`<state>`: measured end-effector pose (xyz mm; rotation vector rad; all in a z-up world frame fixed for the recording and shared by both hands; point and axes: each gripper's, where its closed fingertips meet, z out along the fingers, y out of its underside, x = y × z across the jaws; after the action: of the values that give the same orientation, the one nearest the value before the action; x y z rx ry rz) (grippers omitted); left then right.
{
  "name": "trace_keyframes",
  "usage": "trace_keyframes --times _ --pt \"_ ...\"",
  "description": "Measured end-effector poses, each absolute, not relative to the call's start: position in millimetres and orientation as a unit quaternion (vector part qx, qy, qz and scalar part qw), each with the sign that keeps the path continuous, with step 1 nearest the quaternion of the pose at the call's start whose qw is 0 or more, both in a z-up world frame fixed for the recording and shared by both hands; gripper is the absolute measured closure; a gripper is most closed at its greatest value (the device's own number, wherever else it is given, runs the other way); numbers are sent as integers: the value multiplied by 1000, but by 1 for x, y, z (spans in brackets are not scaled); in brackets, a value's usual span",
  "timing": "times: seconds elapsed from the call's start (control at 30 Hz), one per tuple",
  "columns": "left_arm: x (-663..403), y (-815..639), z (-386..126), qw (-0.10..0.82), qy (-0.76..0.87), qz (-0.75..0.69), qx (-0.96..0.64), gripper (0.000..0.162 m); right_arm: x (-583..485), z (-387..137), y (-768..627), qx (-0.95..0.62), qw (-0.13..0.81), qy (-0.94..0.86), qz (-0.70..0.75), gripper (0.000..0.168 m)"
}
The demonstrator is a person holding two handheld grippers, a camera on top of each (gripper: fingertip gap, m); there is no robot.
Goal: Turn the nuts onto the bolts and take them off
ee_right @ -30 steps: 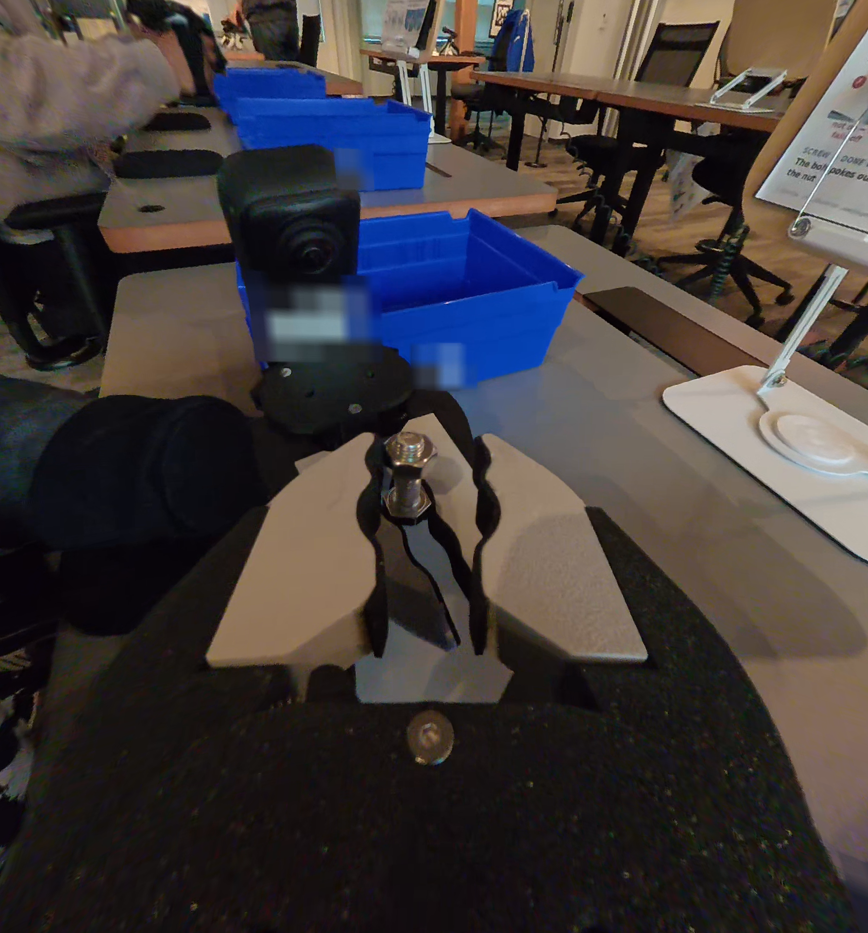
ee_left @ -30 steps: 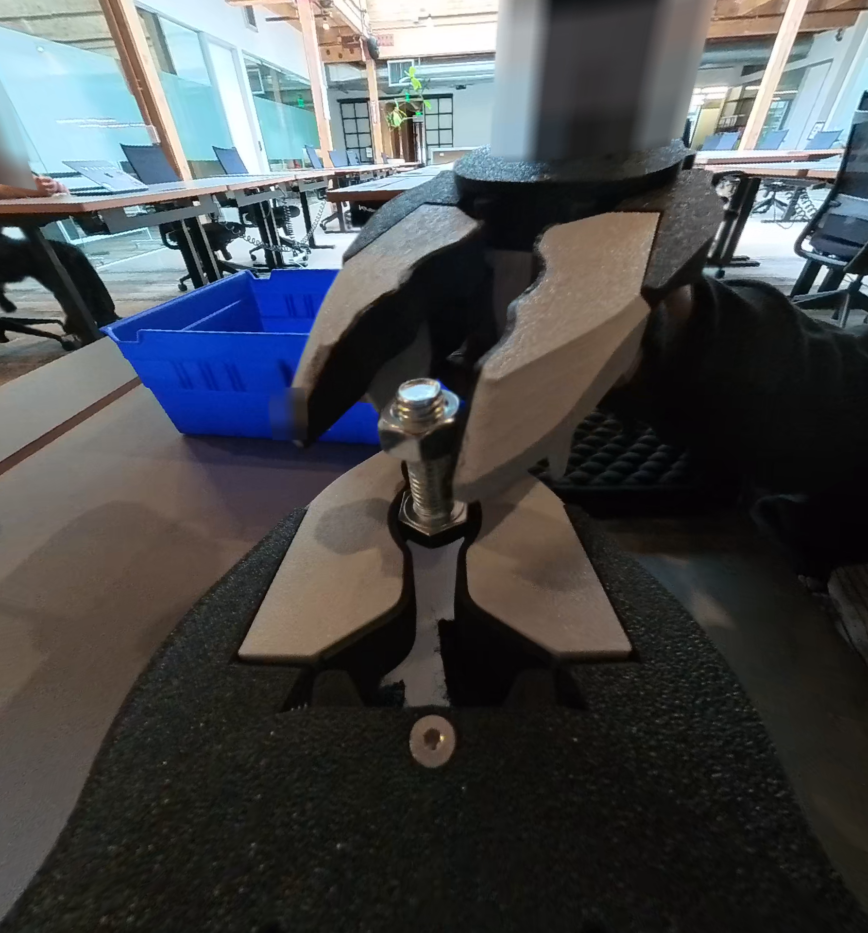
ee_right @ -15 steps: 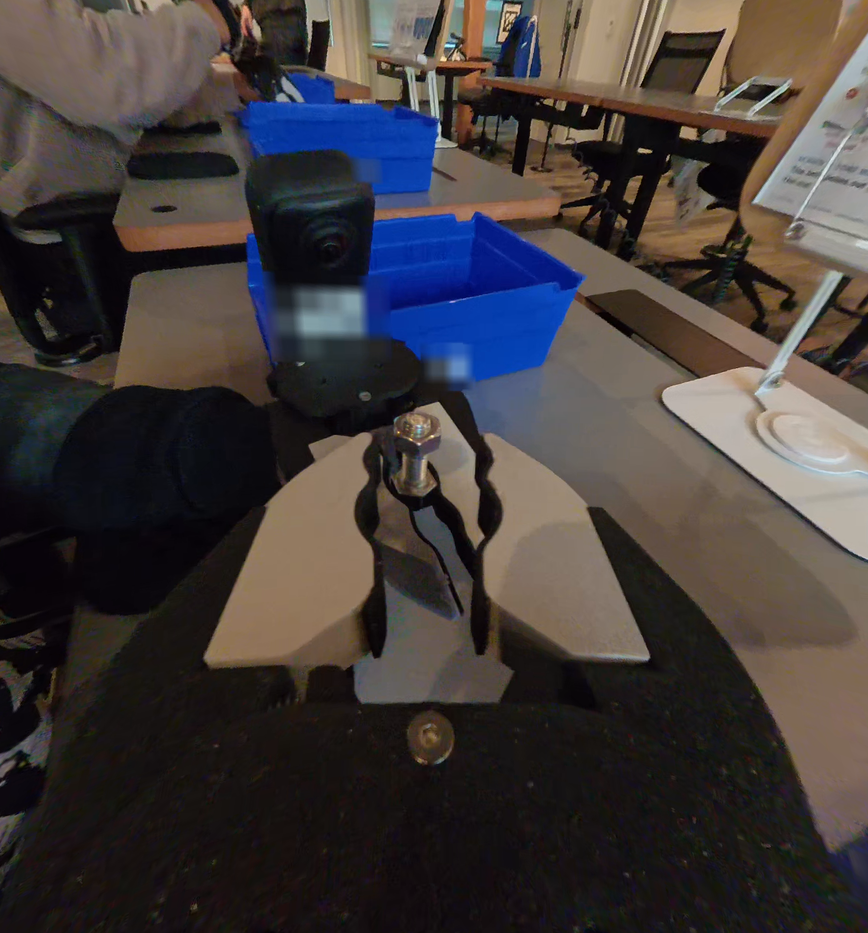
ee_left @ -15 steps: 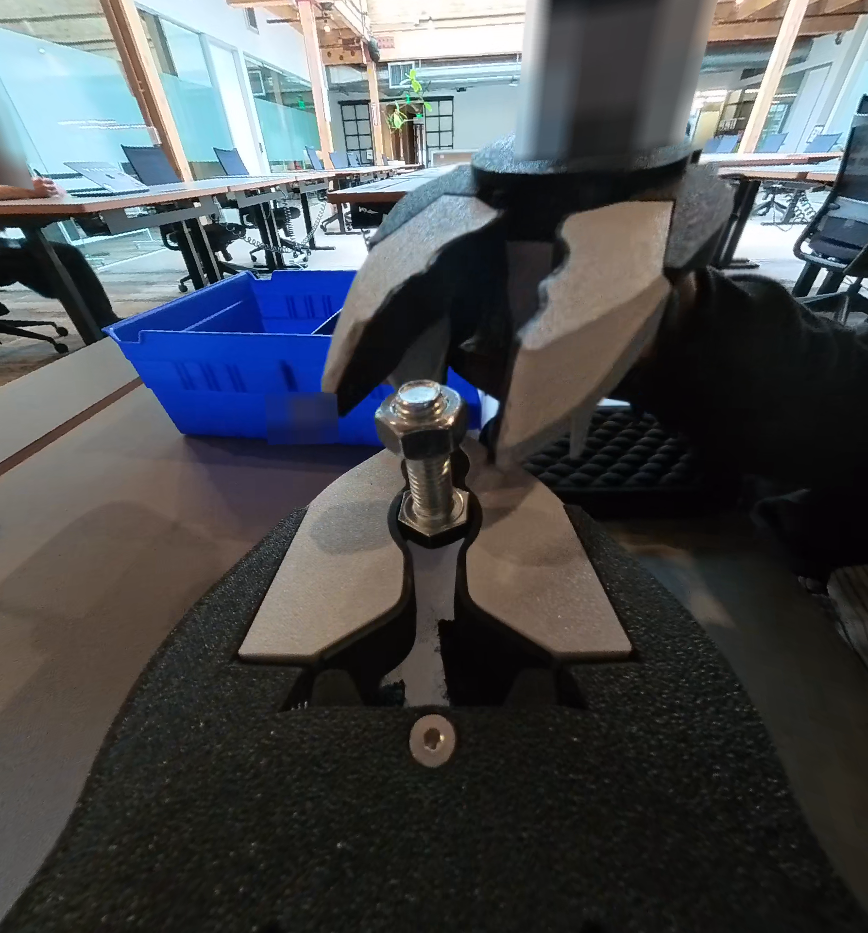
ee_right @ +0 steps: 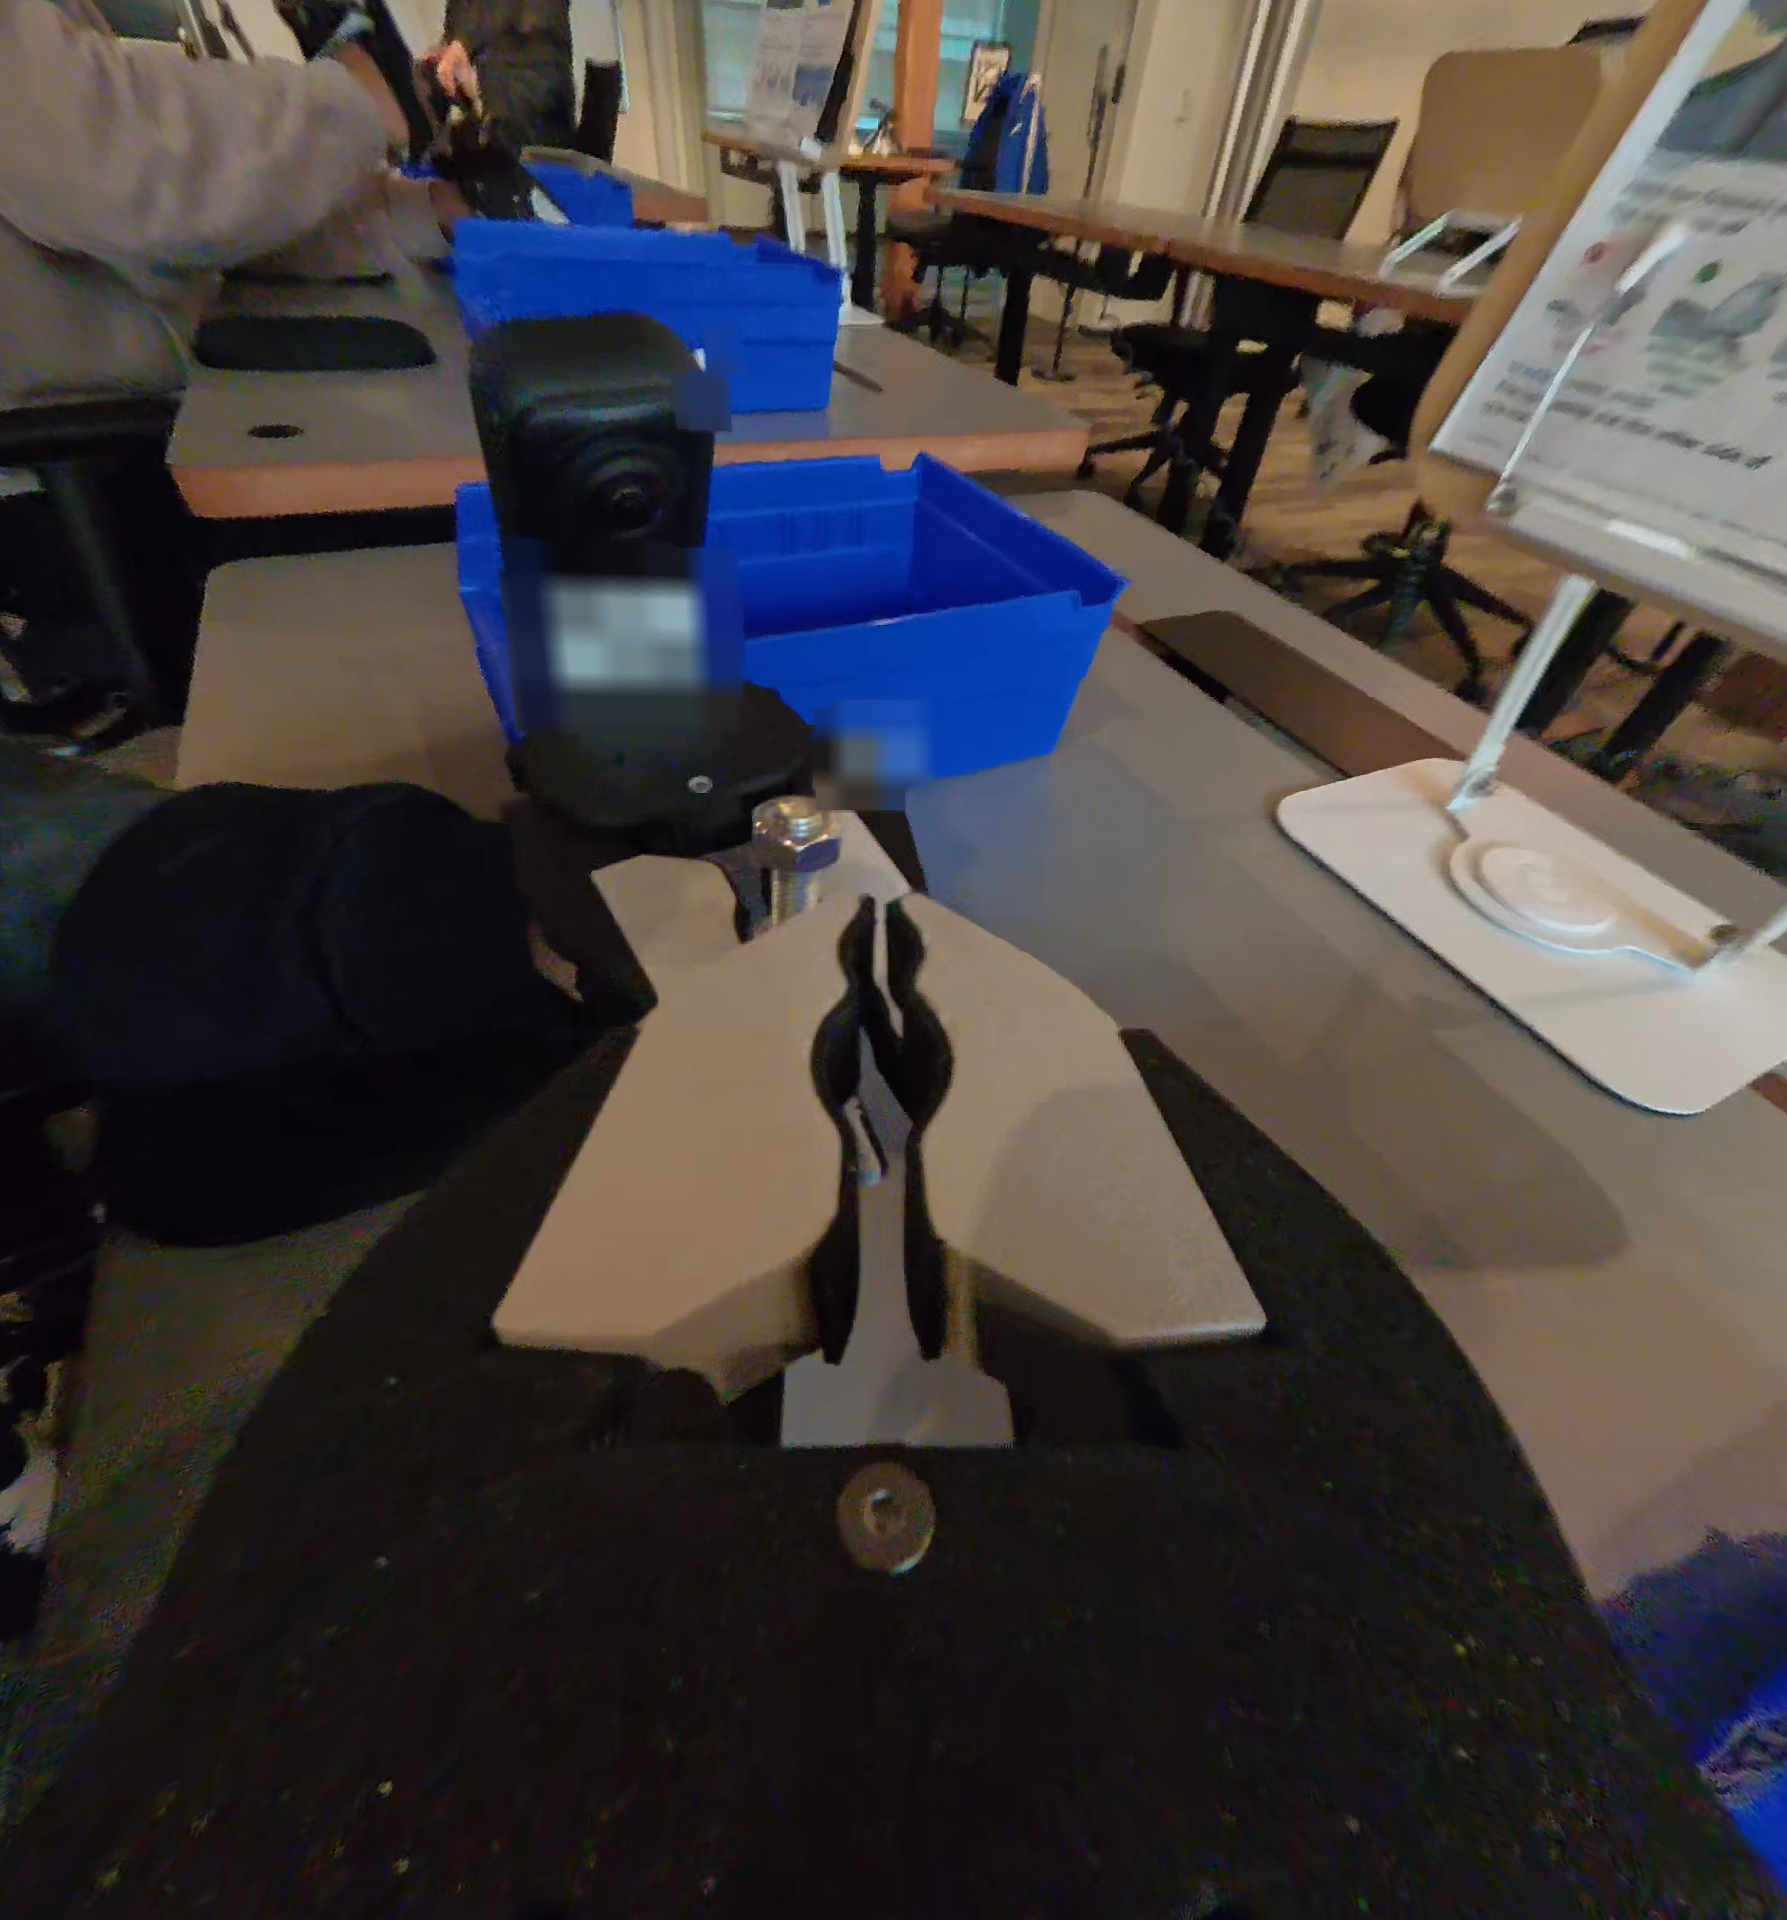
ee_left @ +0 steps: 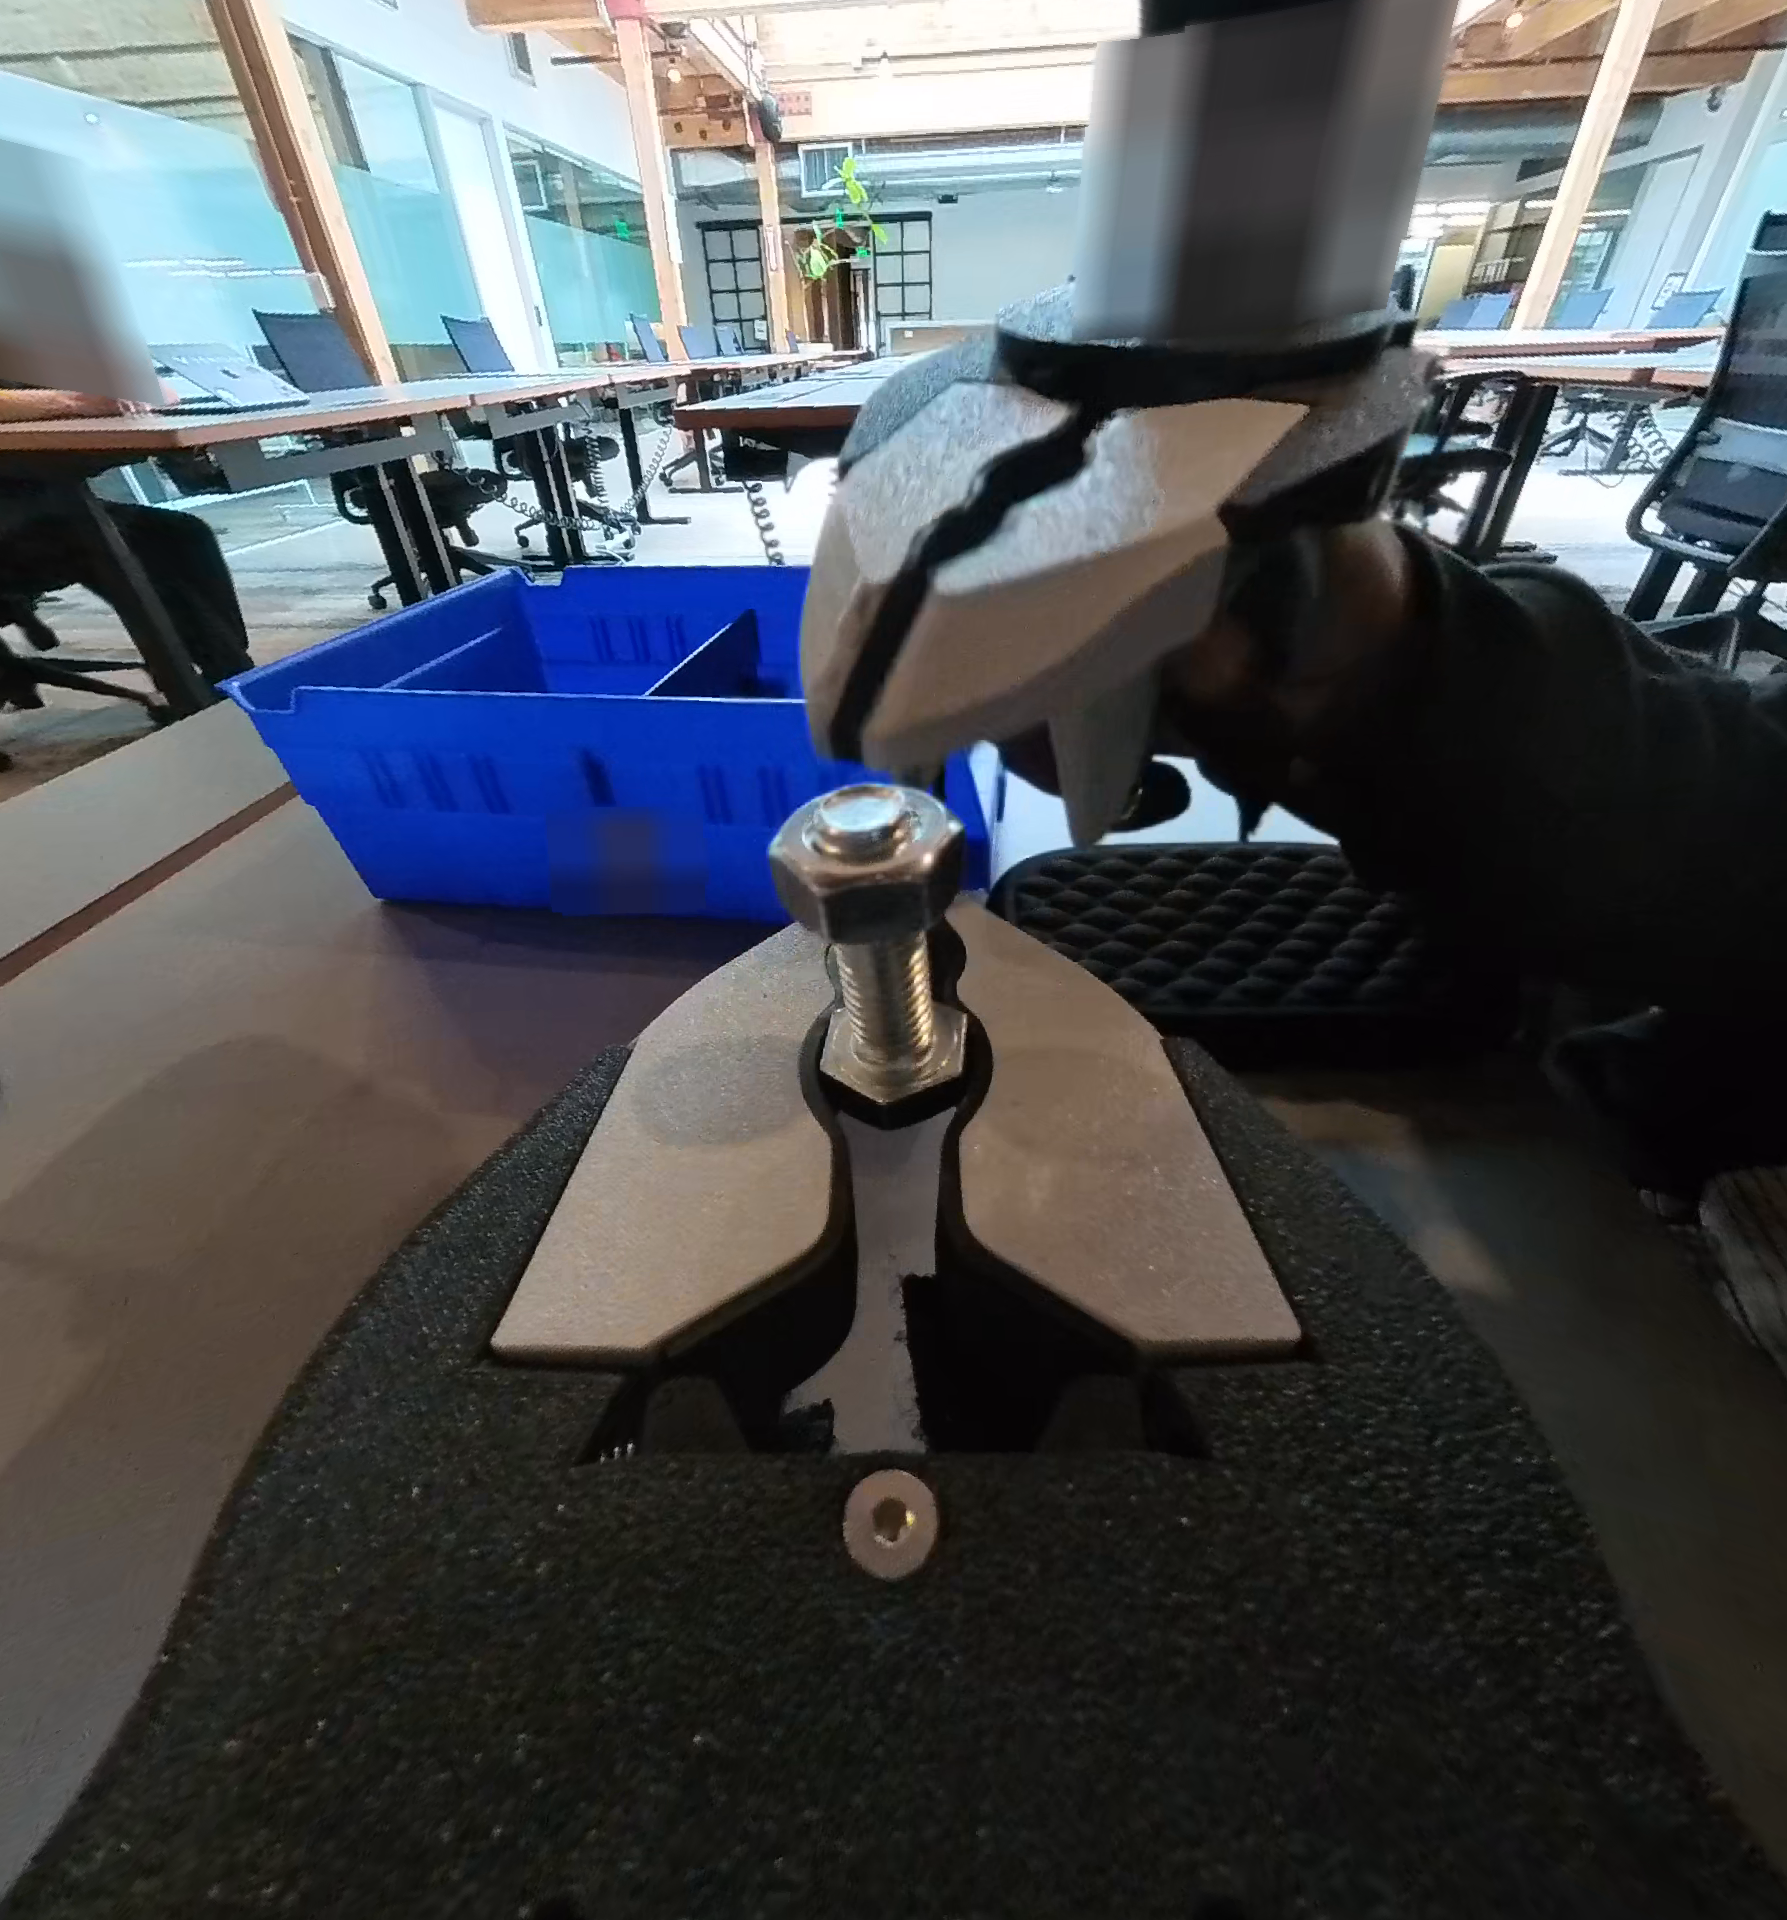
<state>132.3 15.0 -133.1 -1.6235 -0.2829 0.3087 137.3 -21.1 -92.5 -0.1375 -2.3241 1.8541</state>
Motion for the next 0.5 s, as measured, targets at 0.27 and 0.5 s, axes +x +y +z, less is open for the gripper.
trace_keyframes --times 0.27,0.5 --pt "133 16 -135 666 -125 137 -723 150 146 -98 -42 -36 61 -786 614 131" --pt "134 18 -135 664 -121 135 -725 150 145 -99 -54 -38 57 -786 614 133"
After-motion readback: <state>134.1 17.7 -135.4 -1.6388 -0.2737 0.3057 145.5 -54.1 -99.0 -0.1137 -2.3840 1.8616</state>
